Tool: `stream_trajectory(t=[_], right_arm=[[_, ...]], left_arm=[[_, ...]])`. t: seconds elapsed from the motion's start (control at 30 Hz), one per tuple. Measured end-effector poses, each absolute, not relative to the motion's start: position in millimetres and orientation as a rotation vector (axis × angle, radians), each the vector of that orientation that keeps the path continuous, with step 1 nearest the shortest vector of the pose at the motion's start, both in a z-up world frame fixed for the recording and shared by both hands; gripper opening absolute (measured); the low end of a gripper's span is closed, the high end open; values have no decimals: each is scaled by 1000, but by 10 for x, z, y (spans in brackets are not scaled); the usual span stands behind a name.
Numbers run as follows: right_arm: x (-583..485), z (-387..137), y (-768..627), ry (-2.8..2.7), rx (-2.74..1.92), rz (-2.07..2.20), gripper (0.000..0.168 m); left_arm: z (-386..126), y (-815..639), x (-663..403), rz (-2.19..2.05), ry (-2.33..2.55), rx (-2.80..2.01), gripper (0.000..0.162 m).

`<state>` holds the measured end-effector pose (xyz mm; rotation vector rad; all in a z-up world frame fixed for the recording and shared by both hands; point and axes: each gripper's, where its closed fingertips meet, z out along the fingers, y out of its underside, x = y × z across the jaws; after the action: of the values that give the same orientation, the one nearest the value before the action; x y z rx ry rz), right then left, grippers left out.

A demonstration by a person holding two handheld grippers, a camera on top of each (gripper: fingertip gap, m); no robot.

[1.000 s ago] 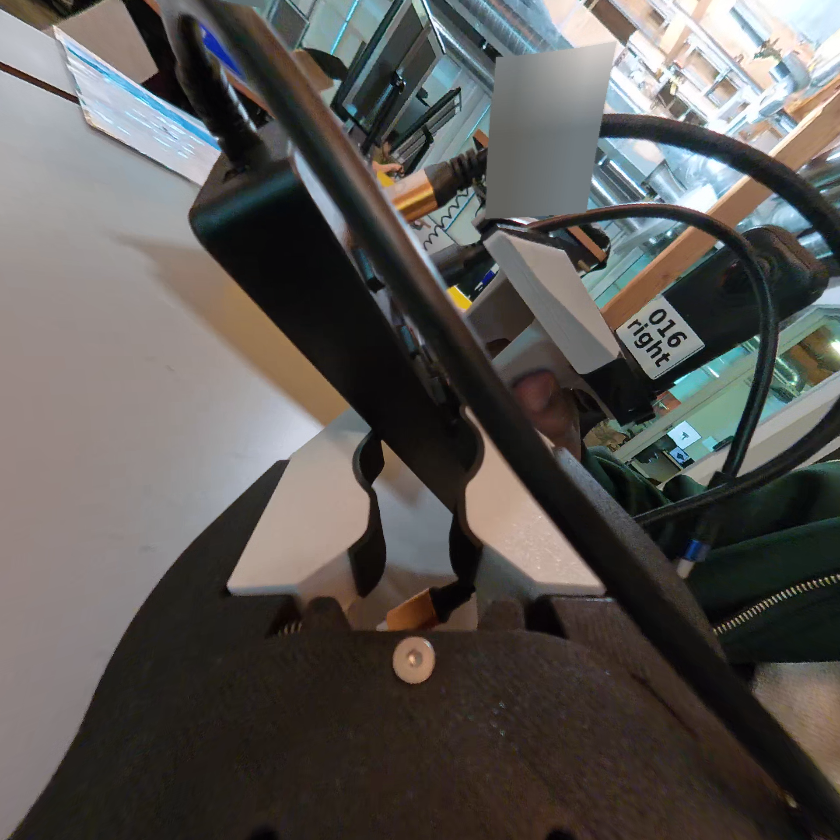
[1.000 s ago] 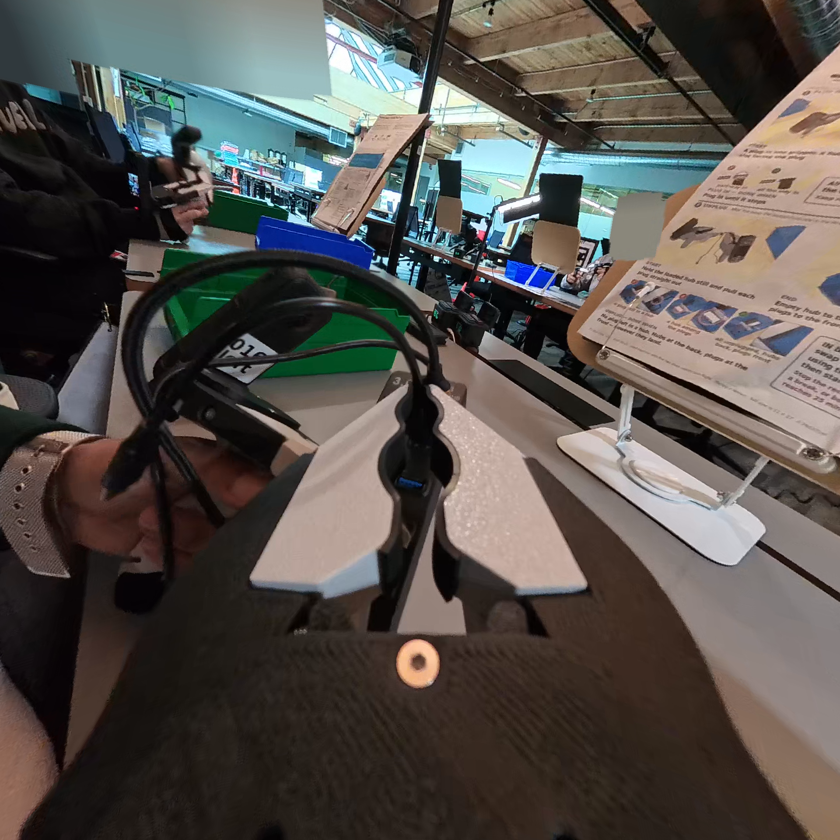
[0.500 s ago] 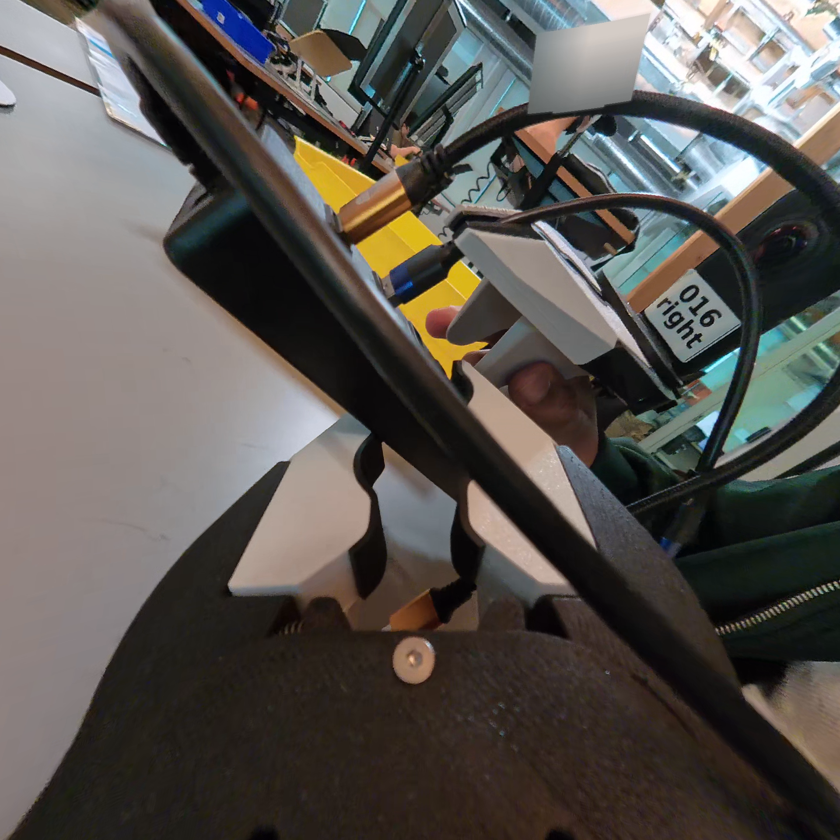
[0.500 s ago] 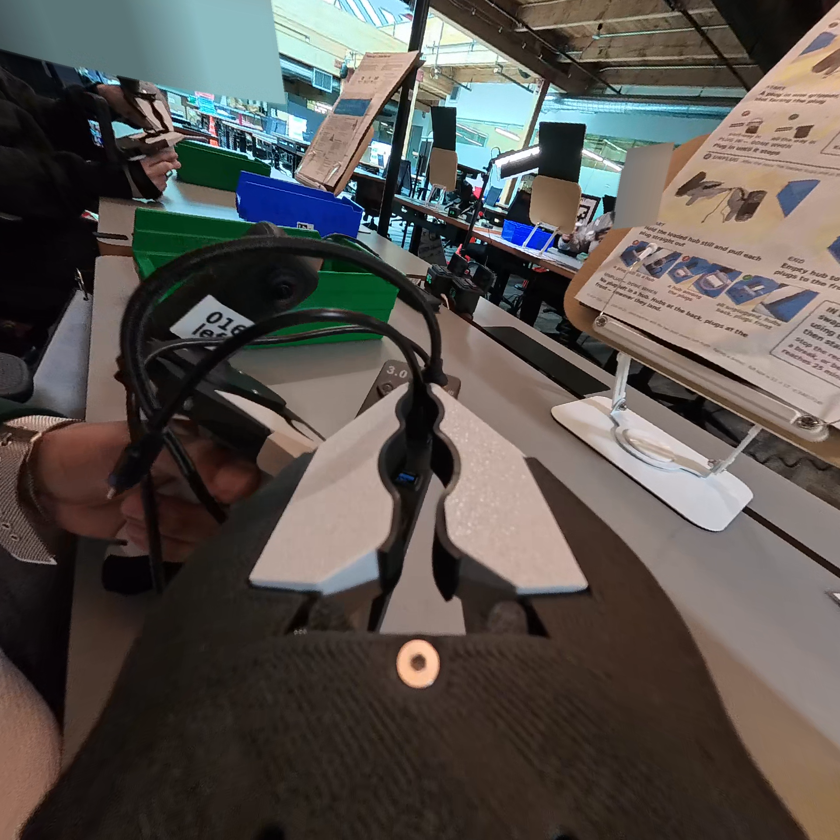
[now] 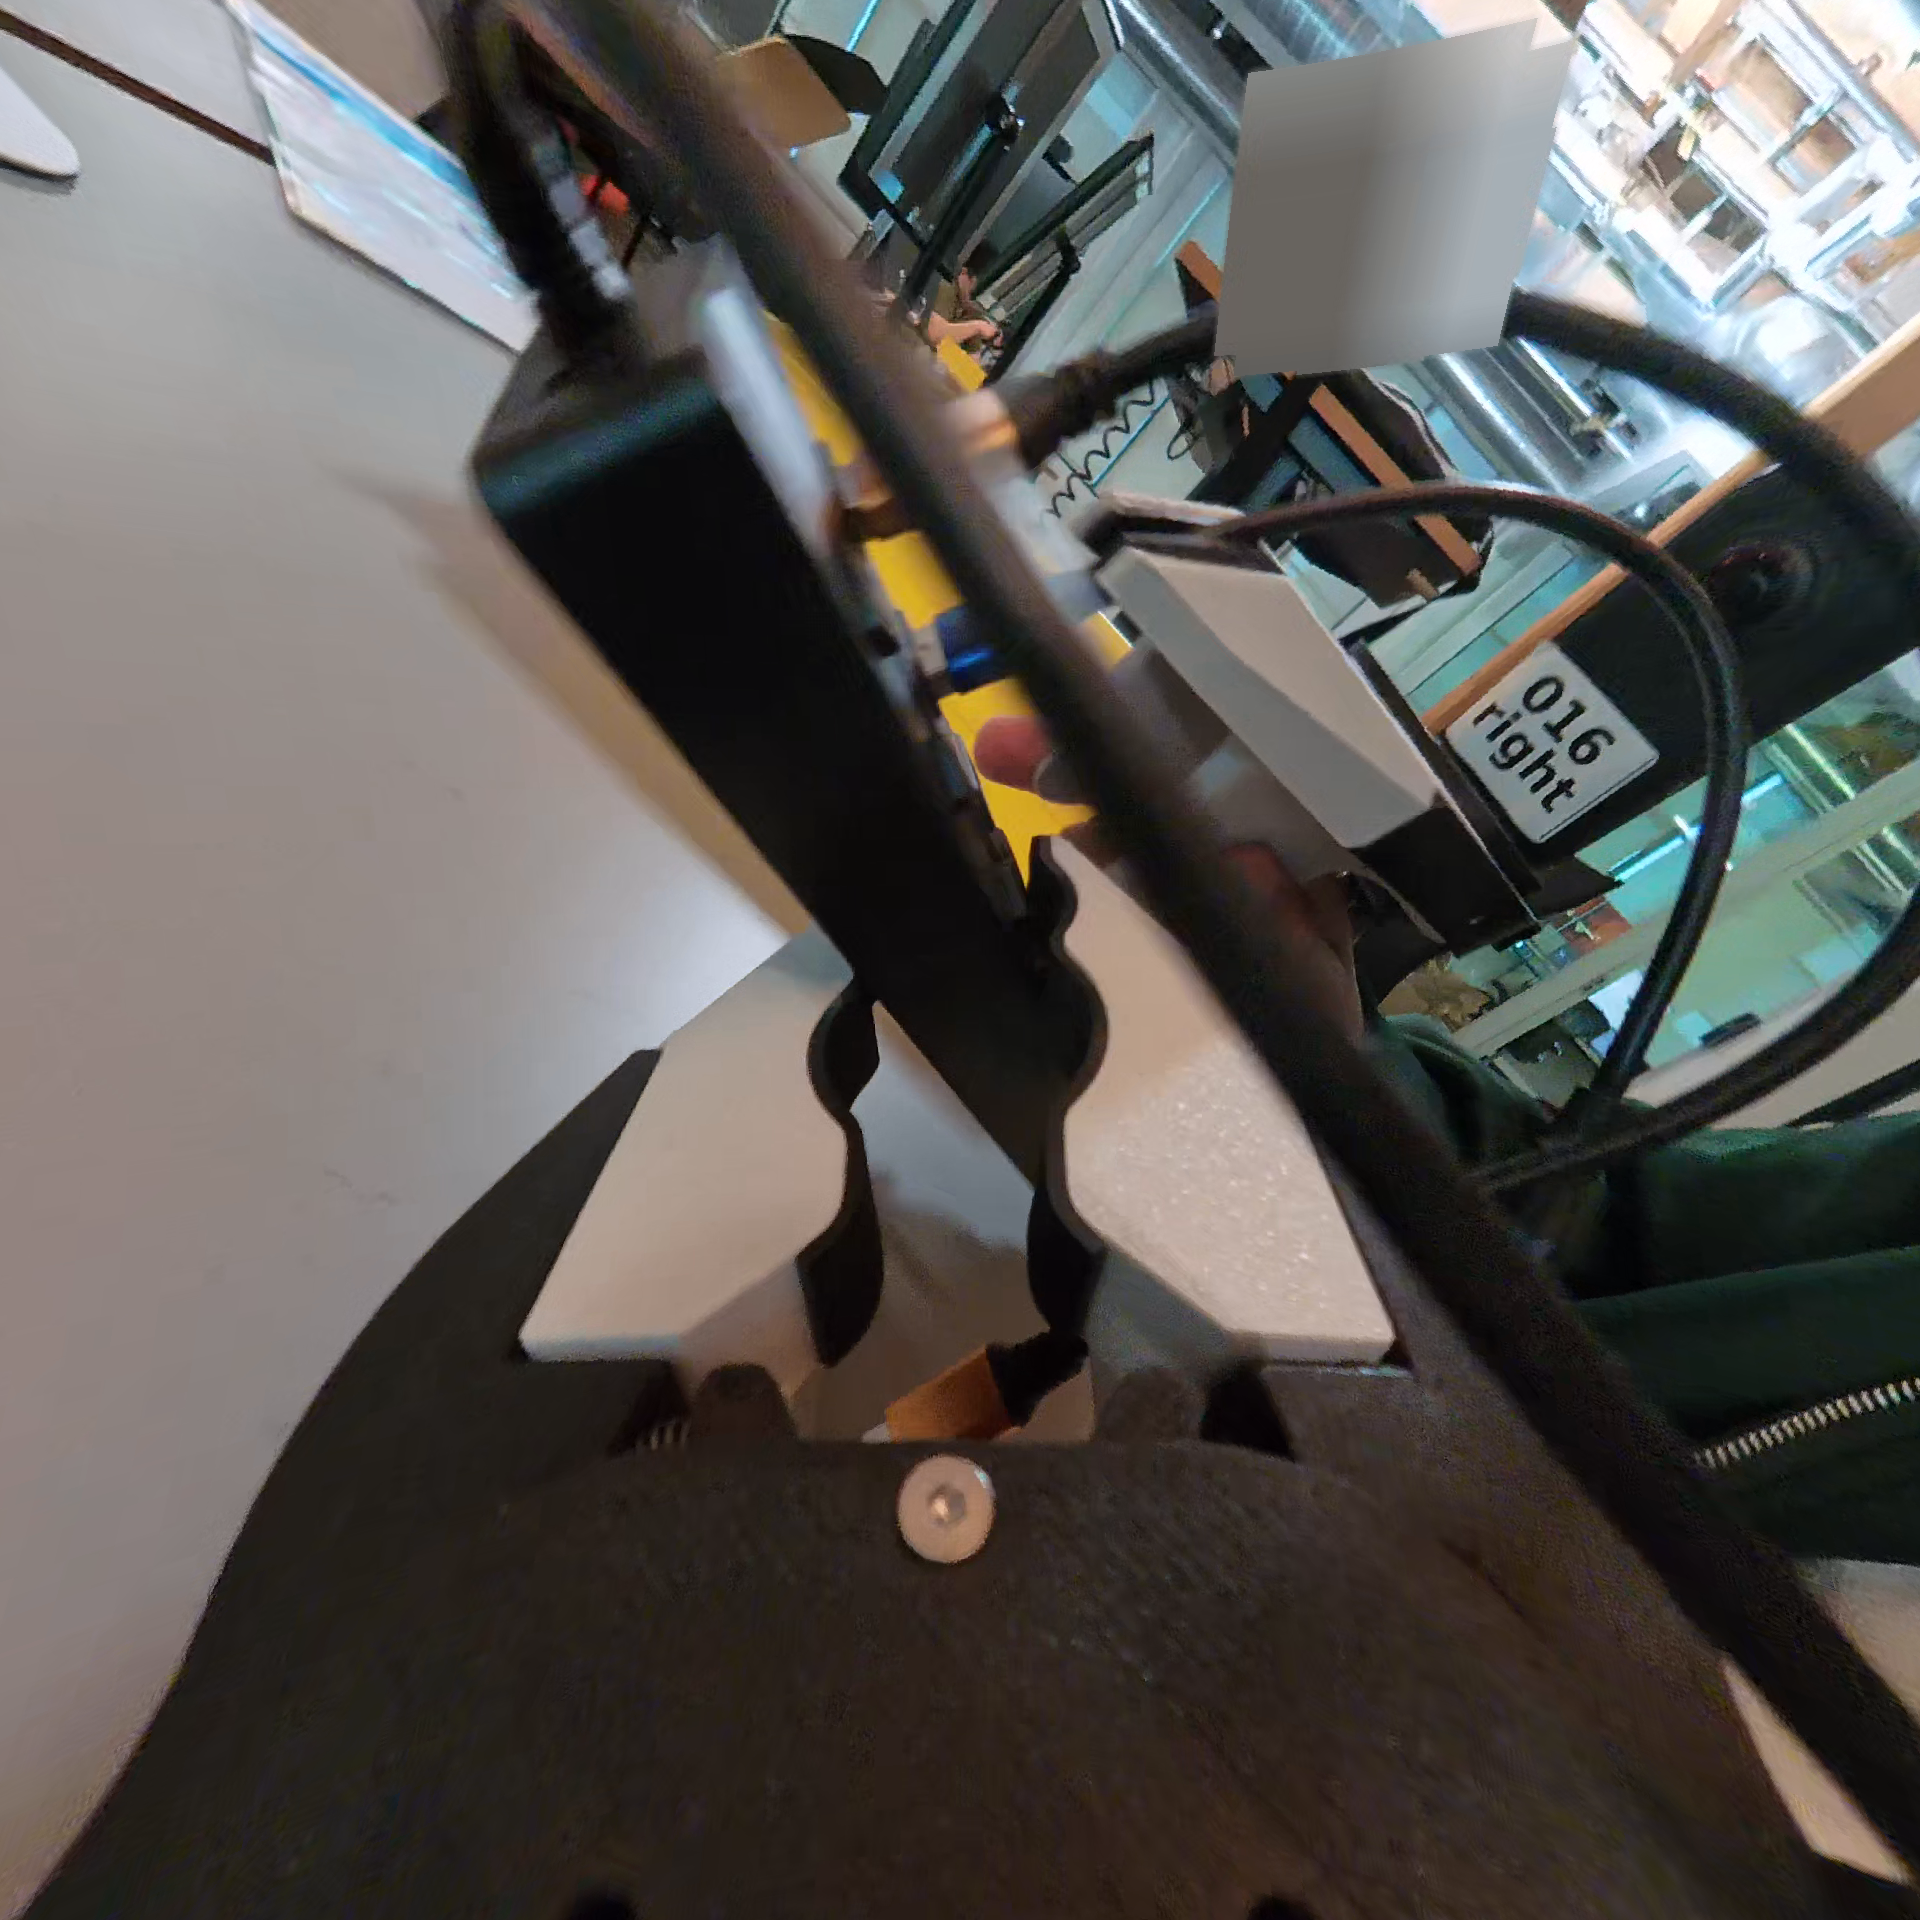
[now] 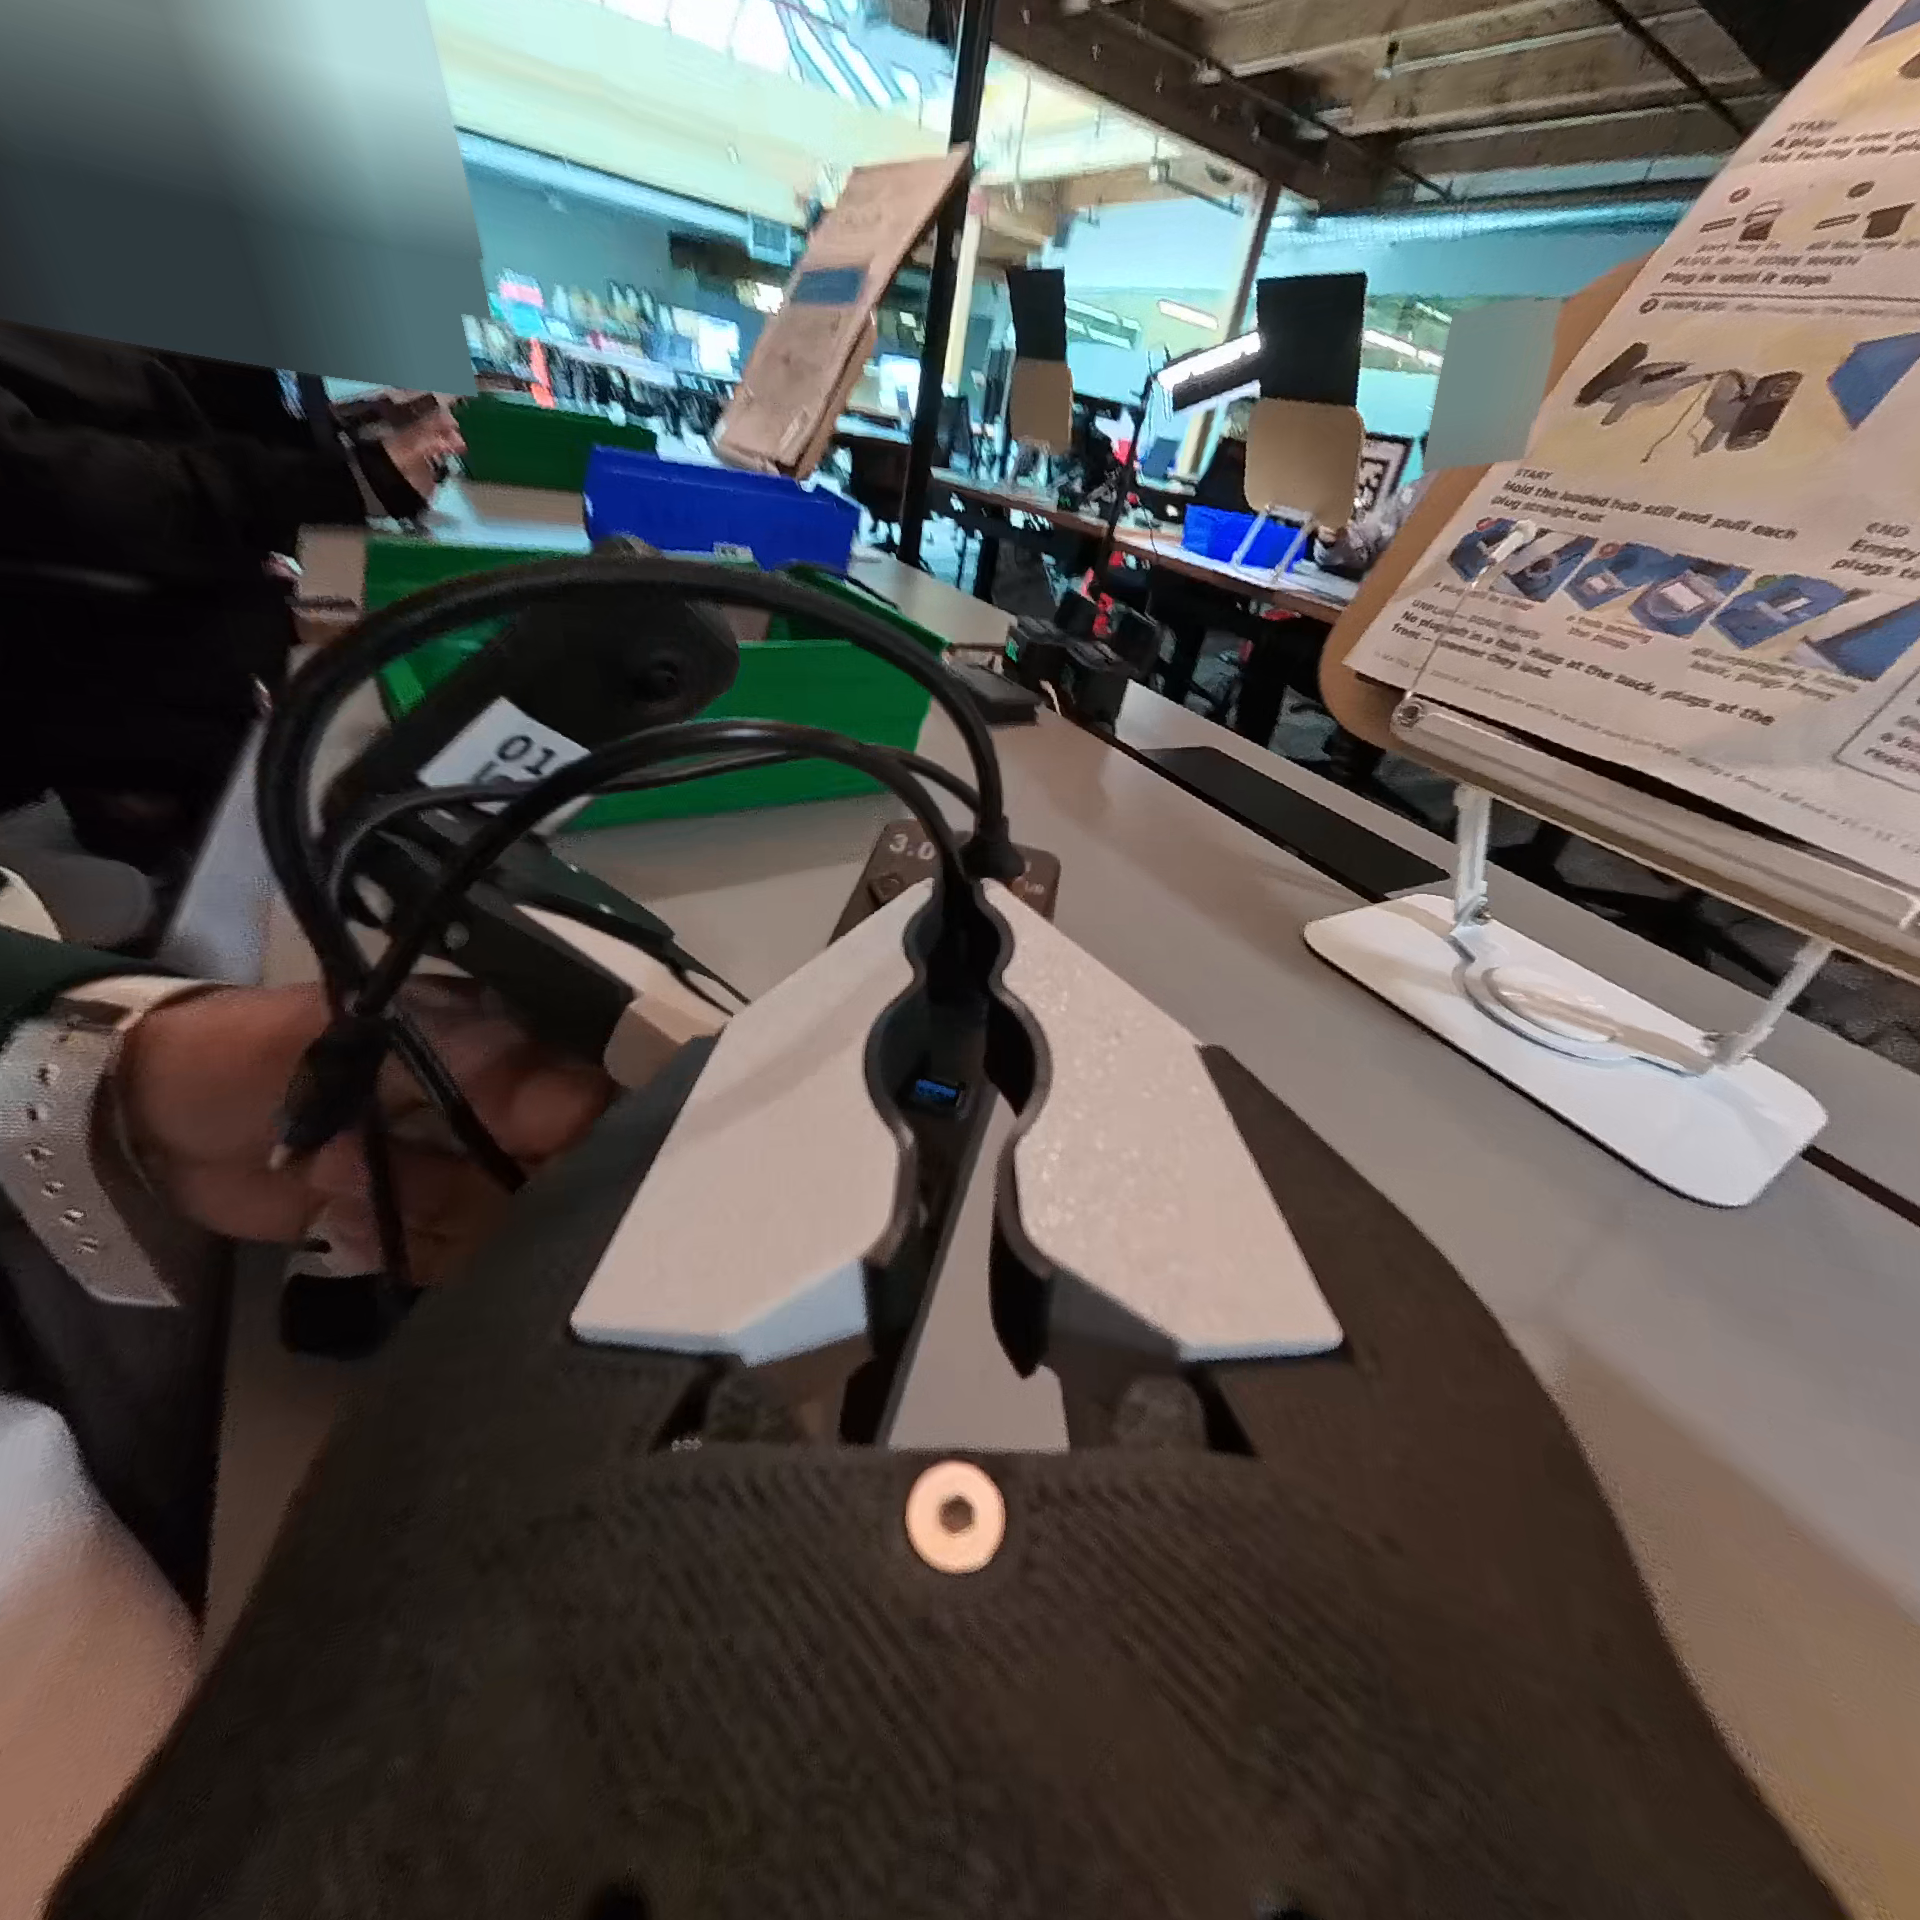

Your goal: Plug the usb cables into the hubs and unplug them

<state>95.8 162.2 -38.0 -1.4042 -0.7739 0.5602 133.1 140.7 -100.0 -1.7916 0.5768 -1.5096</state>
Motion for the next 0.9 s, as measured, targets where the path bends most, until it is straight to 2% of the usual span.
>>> stream_trajectory(t=[0.03,0.2,0.27,0.3,0.57,0.8,0.9], right_arm=[[962,-374,1607,-758,-1398,600,3],[903,-414,1547,-801,-1376,660,10],[927,-427,1576,-802,-1376,600,25],[933,-433,1576,-814,-1370,574,26],[897,-449,1548,-844,-1374,487,11],[880,-396,1540,-769,-1396,530,8],[905,-386,1553,-748,-1414,537,2]], left_arm=[[-1014,1438,1314,-1505,556,-1803,29],[-1050,1568,1201,-1422,523,-1810,23],[-1004,1605,1166,-1404,499,-1785,23],[-1001,1630,1140,-1383,487,-1785,23],[-1012,1788,989,-991,576,-1750,23],[-1046,1773,1016,-927,607,-1748,23],[-1032,1770,1015,-893,619,-1734,23]])
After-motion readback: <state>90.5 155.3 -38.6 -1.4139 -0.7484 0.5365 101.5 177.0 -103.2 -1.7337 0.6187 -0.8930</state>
